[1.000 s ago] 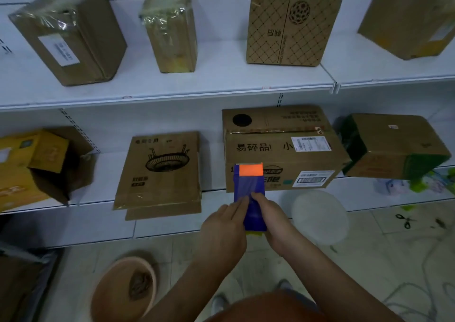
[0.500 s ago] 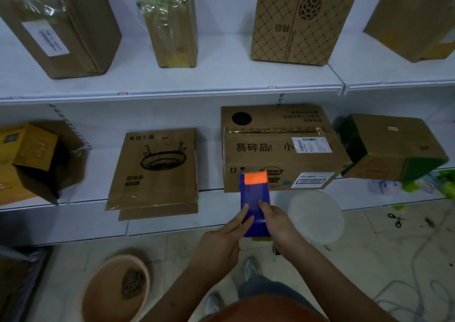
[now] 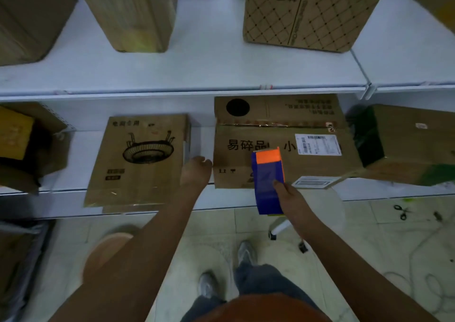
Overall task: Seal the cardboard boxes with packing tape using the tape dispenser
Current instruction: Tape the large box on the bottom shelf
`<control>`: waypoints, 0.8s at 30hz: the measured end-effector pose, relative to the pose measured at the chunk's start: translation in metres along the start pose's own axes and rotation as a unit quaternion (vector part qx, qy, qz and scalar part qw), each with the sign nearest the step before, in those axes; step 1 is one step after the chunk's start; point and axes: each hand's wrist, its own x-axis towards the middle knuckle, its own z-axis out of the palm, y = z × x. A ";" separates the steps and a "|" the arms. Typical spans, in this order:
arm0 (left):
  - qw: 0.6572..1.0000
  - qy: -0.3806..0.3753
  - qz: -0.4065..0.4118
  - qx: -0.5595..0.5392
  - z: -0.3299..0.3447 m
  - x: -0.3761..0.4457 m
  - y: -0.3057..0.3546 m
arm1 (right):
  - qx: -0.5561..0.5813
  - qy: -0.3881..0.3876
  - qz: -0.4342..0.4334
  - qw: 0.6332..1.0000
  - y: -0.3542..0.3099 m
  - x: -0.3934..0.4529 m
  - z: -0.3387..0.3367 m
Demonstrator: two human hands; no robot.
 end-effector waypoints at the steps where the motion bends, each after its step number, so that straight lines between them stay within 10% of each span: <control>1: 1.000 -0.003 -0.019 0.003 0.007 0.011 0.006 | 0.008 -0.007 0.003 1.000 -0.001 0.004 -0.006; 12: 1.000 -0.022 0.009 -0.001 0.063 -0.003 0.002 | 0.017 -0.049 0.007 0.999 -0.003 0.038 -0.029; 19: 0.994 -0.104 -0.015 0.028 0.038 0.041 0.031 | 0.036 0.060 0.005 0.998 0.011 0.017 -0.042; 24: 0.974 -0.019 0.143 0.177 0.009 0.084 0.066 | 0.053 0.136 0.007 0.989 0.029 0.004 -0.042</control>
